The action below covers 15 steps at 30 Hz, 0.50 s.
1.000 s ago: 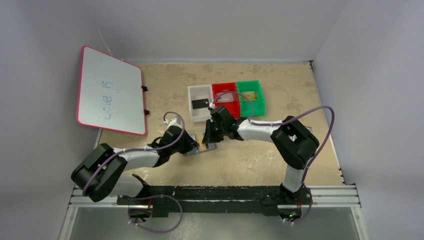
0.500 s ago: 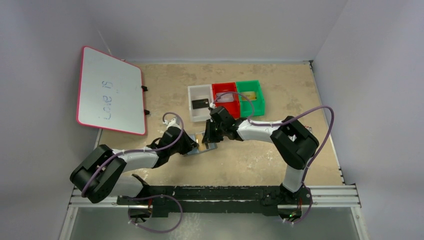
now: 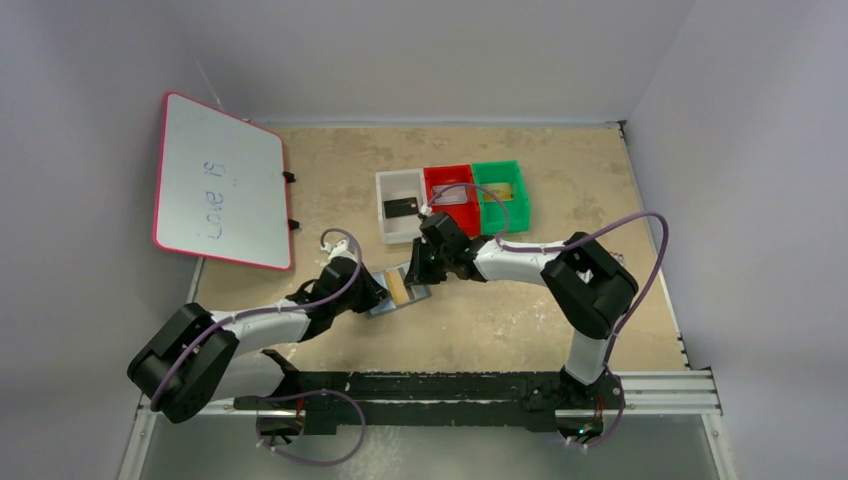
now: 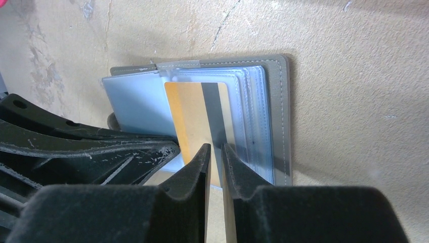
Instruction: Take the credit cards out of the card holder
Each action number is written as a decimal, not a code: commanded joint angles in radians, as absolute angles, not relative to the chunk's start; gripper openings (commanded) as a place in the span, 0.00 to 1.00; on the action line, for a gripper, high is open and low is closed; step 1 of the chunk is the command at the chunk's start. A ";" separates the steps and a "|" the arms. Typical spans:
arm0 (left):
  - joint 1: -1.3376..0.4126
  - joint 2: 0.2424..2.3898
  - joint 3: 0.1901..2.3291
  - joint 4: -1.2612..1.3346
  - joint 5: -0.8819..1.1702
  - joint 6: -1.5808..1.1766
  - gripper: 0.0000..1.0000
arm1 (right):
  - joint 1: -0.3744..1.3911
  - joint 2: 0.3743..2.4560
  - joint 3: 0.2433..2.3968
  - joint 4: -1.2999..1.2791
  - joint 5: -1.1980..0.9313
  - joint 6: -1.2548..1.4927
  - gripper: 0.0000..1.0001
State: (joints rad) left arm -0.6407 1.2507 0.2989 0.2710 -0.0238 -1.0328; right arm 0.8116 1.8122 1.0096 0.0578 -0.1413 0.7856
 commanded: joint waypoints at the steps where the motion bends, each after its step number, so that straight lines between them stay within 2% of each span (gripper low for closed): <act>1: -0.629 1.226 0.297 0.197 -0.066 -0.978 0.00 | 0.806 1.814 1.008 -0.024 -0.062 0.775 0.17; 8: -0.627 1.214 0.313 0.181 -0.070 -0.974 0.00 | 0.807 1.819 1.010 -0.028 -0.060 0.773 0.17; 15: -0.625 1.269 0.307 0.360 0.003 -1.057 0.27 | 0.807 1.827 1.005 -0.017 -0.077 0.771 0.17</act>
State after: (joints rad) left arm -0.6350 1.2339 0.3019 0.2604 -0.0212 -1.0161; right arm 0.8116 1.8122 1.0103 0.0574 -0.1410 0.7856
